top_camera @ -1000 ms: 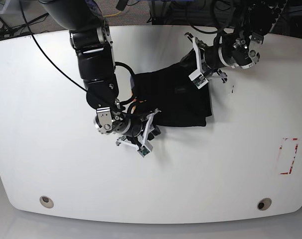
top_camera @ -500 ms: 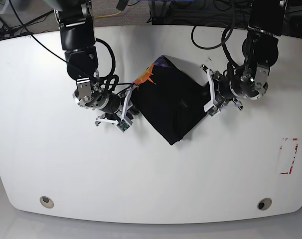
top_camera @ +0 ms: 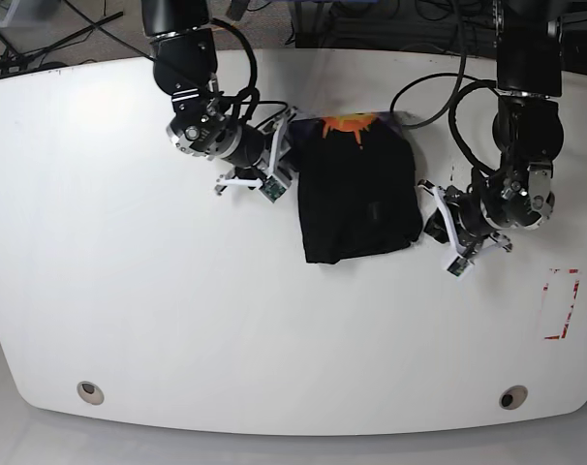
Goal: Fold the T-shirt properly
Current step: 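Press and square the folded bundle with both grippers, then carry the folded shirt with the left gripper to the table's side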
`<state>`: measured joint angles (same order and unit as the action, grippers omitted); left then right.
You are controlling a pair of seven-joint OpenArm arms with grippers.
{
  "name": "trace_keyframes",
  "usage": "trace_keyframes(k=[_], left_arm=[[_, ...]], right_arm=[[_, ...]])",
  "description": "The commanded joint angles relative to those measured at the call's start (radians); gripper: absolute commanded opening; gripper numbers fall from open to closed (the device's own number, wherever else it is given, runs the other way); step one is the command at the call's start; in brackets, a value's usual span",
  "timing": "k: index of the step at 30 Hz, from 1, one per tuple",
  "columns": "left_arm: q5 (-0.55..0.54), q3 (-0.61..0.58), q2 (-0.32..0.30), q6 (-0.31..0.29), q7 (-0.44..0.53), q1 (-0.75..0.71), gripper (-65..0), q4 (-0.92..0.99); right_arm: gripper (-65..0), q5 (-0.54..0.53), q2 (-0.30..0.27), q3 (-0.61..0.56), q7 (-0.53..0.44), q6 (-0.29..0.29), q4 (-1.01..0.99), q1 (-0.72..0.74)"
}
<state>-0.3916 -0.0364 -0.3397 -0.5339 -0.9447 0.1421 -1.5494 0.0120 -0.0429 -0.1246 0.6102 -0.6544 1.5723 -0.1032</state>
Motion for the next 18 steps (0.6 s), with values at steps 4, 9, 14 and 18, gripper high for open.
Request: trace_keyframes(k=[4,9,14,18], left_arm=[[-0.014,0.056,-0.009,-0.001,0.019,-0.003,-55.0,-0.159],[-0.008,0.079,0.023,0.008,0.019,-0.077,-54.9,-0.273],[-0.007,0.076,0.093,0.090,0.019,-0.151,-45.0,-0.343],[-0.007,0.049,0.158,0.232,0.026,-0.204,-27.9,-0.372]], right_arm=[[-51.7,-0.017,0.091,0.000,0.058,-0.005,0.020,0.013],[-51.7,-0.022,0.108,0.001,0.070,-0.003,0.029,0.020],[-51.4,-0.025,0.059,0.006,0.072,-0.006,0.083,0.020],[-51.4,-0.025,0.022,0.015,0.095,-0.008,0.093,0.020]])
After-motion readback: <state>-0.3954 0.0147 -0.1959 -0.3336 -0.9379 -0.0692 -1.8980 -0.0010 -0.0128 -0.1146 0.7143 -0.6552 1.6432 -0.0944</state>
